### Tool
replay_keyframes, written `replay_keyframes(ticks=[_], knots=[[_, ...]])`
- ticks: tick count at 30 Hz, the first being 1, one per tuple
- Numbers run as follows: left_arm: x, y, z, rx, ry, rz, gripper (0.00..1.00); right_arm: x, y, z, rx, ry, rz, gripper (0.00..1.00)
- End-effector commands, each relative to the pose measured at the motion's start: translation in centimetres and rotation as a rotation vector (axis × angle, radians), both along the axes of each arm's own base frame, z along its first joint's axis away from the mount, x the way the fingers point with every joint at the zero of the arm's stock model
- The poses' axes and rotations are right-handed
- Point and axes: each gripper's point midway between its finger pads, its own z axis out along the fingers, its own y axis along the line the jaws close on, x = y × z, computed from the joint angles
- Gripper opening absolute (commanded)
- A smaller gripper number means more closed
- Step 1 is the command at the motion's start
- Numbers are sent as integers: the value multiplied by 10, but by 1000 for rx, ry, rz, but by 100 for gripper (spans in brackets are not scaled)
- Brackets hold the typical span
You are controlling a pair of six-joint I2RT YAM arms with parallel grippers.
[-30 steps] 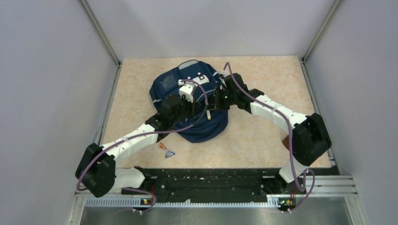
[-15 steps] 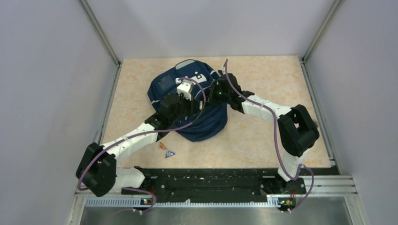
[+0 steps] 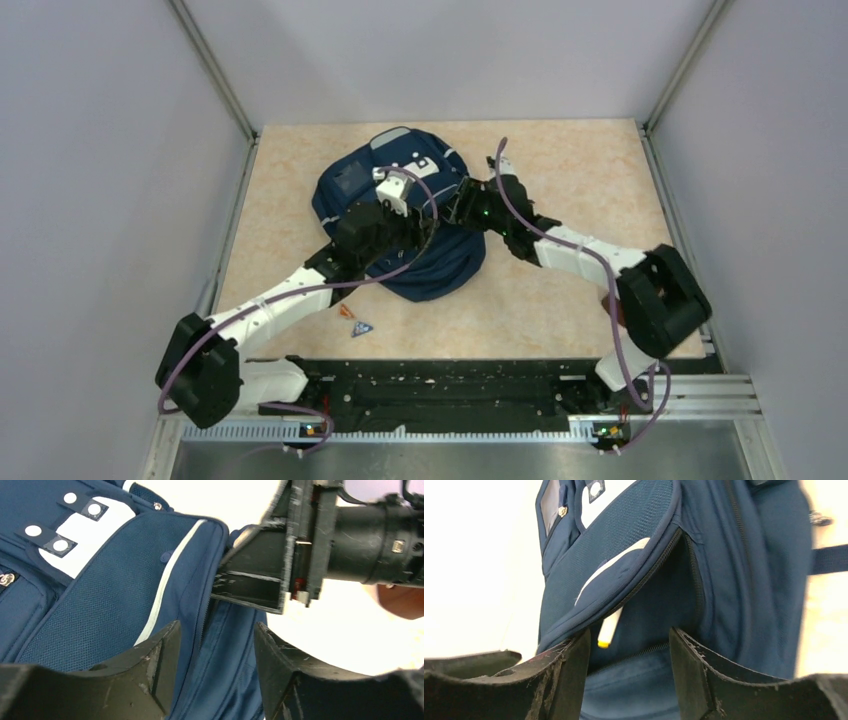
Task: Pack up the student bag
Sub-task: Place the stationery in the student bag, then zip the student bag at the center of the board.
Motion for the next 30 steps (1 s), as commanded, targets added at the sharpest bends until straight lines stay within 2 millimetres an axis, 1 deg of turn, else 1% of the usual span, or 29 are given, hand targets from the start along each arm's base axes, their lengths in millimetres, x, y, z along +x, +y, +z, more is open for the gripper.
replay_keyframes(ticks=[1,3,4,5,6,8,10,13,16,19,21,22,25,30], knots=[[-12,8,32,-76,-43,20,64,-13,-34,62,-2,-206,-74,59],[-13,23,28,-79,-25,90,66,-27,-50,59,-46,-212,-99,60],[-14,30,25,-82,-11,120,67,-34,-57,54,-71,-210,-111,60],[-15,36,20,-83,8,147,67,-41,-61,52,-85,-216,-116,61],[-16,44,16,-87,27,181,68,-47,-64,52,-95,-224,-119,61],[-15,61,7,-112,70,259,69,-61,-61,50,-107,-231,-108,61],[-14,75,-4,-160,117,303,70,-74,-50,49,-121,-248,-88,61],[-10,91,-17,-281,183,318,70,-93,-25,42,-183,-269,-57,60],[-7,101,-30,-340,229,333,69,-107,7,31,-235,-277,-2,58],[-6,103,-37,-353,254,344,69,-117,39,17,-256,-247,62,53],[-4,104,-41,-375,269,347,68,-120,56,9,-251,-228,103,47],[-4,104,-42,-390,271,342,67,-121,63,5,-252,-220,120,45],[-2,103,-43,-425,268,331,55,-121,79,0,-256,-215,147,43],[3,103,-49,-421,288,342,54,-119,95,-8,-270,-202,179,43]])
